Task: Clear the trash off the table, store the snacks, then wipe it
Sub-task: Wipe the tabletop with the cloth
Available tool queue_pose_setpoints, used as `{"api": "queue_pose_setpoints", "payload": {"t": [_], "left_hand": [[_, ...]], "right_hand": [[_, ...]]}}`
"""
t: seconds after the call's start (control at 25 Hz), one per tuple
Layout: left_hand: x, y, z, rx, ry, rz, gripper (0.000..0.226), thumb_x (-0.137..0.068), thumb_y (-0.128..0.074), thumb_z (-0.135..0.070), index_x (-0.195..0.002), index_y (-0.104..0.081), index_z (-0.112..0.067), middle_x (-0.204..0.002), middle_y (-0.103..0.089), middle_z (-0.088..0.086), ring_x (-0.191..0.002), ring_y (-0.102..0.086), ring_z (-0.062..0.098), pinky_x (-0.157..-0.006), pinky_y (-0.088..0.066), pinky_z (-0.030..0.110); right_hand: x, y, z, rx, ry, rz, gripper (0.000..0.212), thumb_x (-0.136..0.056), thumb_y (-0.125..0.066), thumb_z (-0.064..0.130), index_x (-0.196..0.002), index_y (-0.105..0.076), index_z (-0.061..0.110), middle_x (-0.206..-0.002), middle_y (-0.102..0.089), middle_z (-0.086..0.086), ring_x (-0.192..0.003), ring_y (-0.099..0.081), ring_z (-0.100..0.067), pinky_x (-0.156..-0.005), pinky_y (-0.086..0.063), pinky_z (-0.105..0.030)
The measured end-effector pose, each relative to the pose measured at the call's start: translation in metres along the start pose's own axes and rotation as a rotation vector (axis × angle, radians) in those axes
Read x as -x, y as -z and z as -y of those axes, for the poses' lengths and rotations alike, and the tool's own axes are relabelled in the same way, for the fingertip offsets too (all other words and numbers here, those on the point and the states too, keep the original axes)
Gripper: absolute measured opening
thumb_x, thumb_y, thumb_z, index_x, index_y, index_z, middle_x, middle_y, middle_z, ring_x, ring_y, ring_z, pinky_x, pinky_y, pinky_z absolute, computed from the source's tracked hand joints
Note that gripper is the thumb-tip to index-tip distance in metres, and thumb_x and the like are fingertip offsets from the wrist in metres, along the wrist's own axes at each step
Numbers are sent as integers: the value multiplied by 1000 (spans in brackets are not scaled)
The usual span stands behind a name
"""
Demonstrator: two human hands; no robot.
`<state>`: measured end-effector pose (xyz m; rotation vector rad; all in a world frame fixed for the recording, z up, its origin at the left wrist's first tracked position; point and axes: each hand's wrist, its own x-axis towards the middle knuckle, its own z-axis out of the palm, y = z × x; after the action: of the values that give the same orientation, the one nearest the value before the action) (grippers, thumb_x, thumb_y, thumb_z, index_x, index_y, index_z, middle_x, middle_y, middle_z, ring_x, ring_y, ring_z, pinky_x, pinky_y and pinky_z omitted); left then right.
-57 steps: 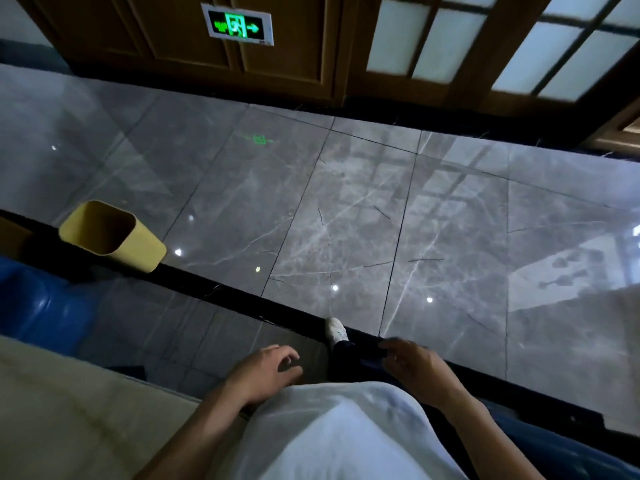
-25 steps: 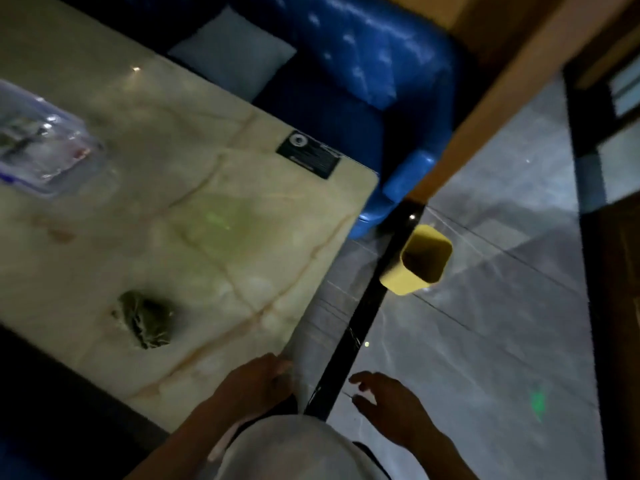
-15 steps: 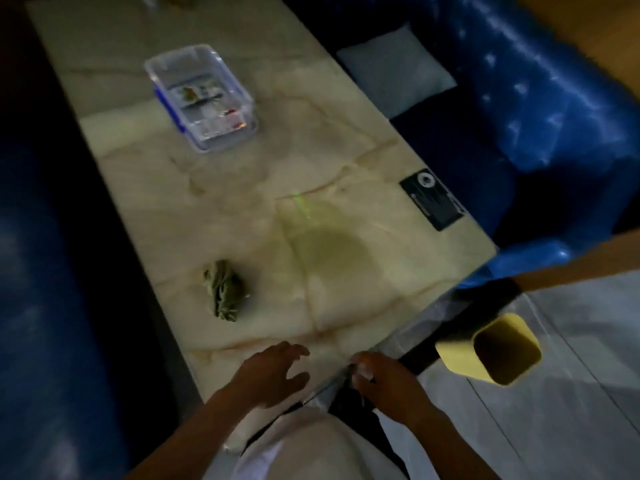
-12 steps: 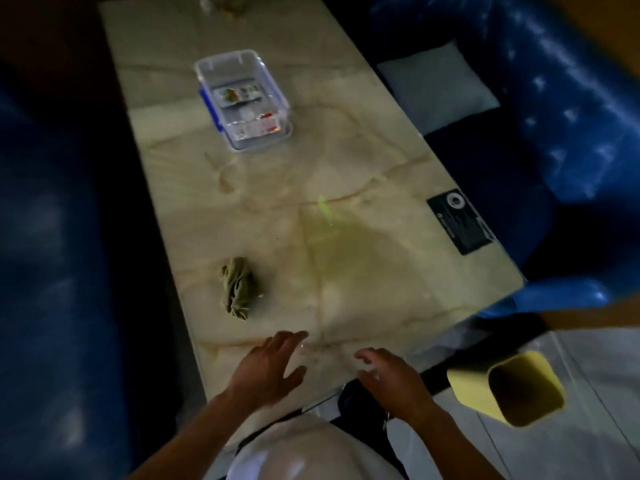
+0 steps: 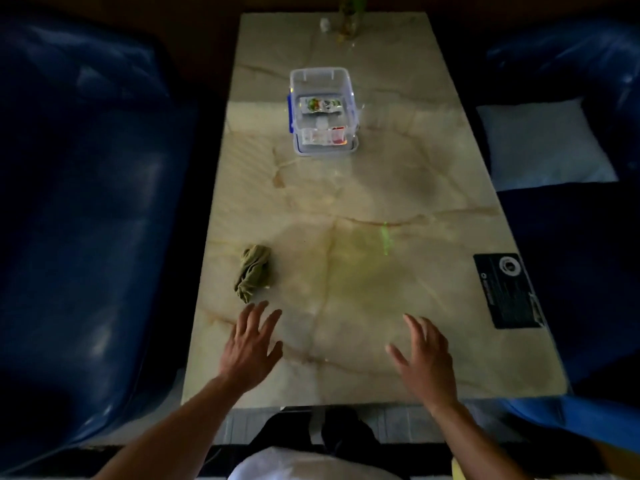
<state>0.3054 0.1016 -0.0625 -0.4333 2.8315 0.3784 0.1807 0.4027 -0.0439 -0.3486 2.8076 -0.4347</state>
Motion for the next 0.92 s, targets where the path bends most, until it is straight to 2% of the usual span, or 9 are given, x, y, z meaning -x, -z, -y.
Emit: {"api": "queue_pose_setpoints", "payload": {"t": [0.12, 0.24, 0.32, 0.4, 0.48, 0.64, 0.8, 0.92], "left_hand": [[-18, -6, -2, 20, 140, -28, 70, -89, -46, -51, -150, -23, -28, -160, -16, 14, -146, -15, 40, -112, -32, 54], [-53, -1, -4, 31, 213, -132, 71, -87, -49, -46, -150, -25, -23, -158, -18, 19, -144, -18, 44, -113, -28, 56], [-72, 0, -1, 9, 228, -154, 71, -88, -50, -43, -150, -24, -21, -159, -19, 18, -144, -18, 42, -115, -27, 55], [-82, -5, 4, -28, 243, -138, 70, -90, -48, -41, -151, -20, -20, -161, -14, 15, -146, -16, 39, -117, -26, 54], [-87, -10, 9, -41, 281, -128, 69, -92, -45, -41, -152, -17, -20, -162, -8, 14, -147, -13, 38, -118, -25, 53], [-101, -13, 11, -10, 344, -121, 66, -97, -34, -47, -153, -3, -29, -163, 4, 12, -149, -5, 37, -120, -14, 52], [-134, -14, -9, 116, 459, -151, 65, -96, -30, -54, -153, -13, -28, -163, 11, 11, -148, 3, 38, -121, -7, 55], [-167, -13, -31, 124, 454, -165, 65, -96, -27, -57, -153, -14, -29, -162, 15, 11, -148, 6, 38, -121, -1, 54]], "right_hand": [[-24, -7, -37, 101, -74, -34, 73, -84, -60, 53, -144, -39, 18, -149, -39, -20, -133, -39, -40, -100, -43, -52], [-42, -22, -62, 163, -204, -9, 74, -87, -46, 61, -148, -31, 22, -156, -28, -14, -140, -28, -37, -109, -31, -62], [-46, -32, -70, 155, -227, -78, 72, -87, -44, 60, -146, -34, 19, -154, -30, -15, -136, -31, -38, -107, -28, -65], [-44, -44, -76, 191, -198, -154, 72, -87, -39, 59, -145, -37, 17, -151, -35, -17, -133, -36, -39, -107, -25, -64], [-41, -53, -82, 244, -186, -193, 71, -90, -32, 60, -148, -33, 19, -154, -34, -15, -136, -35, -38, -110, -20, -61], [-42, -65, -92, 264, -196, -272, 73, -89, -35, 63, -150, -29, 25, -155, -32, -10, -138, -34, -35, -112, -16, -59], [-45, -65, -88, 203, -205, -309, 71, -88, -36, 61, -148, -35, 24, -154, -35, -11, -136, -37, -37, -113, -17, -59], [-45, -64, -88, 198, -202, -311, 72, -86, -36, 62, -147, -35, 24, -154, -36, -10, -137, -35, -35, -113, -16, -59]]}}
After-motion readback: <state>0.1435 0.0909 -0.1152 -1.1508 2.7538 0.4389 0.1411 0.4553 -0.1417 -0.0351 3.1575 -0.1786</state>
